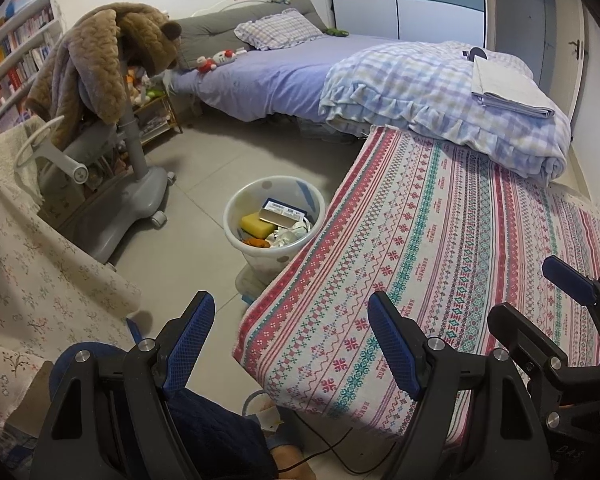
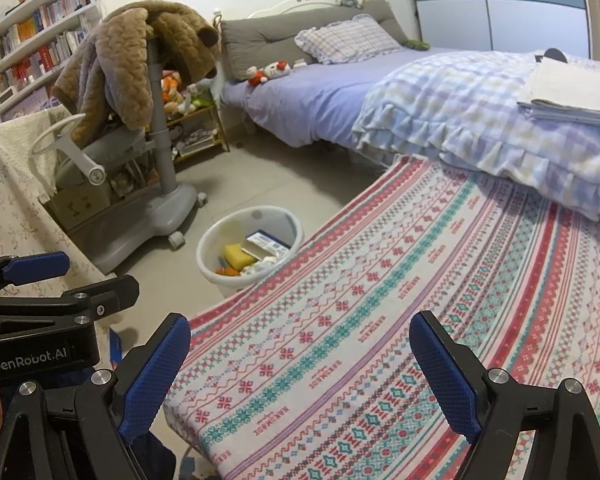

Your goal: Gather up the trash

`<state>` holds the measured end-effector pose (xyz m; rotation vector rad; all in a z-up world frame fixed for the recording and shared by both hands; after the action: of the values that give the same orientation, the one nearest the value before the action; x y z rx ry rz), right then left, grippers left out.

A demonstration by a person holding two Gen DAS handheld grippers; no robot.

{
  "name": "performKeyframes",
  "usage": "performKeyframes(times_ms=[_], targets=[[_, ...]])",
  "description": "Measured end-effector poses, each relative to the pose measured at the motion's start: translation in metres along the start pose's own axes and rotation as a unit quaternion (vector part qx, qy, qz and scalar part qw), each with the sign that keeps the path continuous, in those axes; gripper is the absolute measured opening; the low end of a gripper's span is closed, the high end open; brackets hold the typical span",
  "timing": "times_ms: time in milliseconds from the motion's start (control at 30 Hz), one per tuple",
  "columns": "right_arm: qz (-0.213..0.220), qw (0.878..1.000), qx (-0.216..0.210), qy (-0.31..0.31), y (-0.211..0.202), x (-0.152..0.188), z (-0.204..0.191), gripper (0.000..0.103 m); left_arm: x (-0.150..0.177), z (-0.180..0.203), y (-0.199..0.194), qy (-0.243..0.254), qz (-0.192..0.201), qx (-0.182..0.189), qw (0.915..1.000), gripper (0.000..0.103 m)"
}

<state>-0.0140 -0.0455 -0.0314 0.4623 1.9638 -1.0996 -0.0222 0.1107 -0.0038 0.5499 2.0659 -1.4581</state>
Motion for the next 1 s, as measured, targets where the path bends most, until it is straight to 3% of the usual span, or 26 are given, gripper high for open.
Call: performKeyframes(times_ms=[1000], targets=[[-0.007, 1.000, -0.012, 0.006, 0.0058, 0.0030, -0.0019, 0.093, 0.0022, 0.0052, 0.0058, 0.002, -0.010, 0.004, 0.9999, 0.081]])
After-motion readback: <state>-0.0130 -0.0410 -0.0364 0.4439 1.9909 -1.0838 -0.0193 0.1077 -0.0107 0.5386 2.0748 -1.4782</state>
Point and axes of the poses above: each gripper's, at about its wrist camera, not at the fingertips, and y roughly the way its jaws point, z to its right, x to its underside, the point moved 6 cm from there along y, roughly the way its jaws point, and after that the axes turned 8 degrees about -x, right-handed, at the moved point
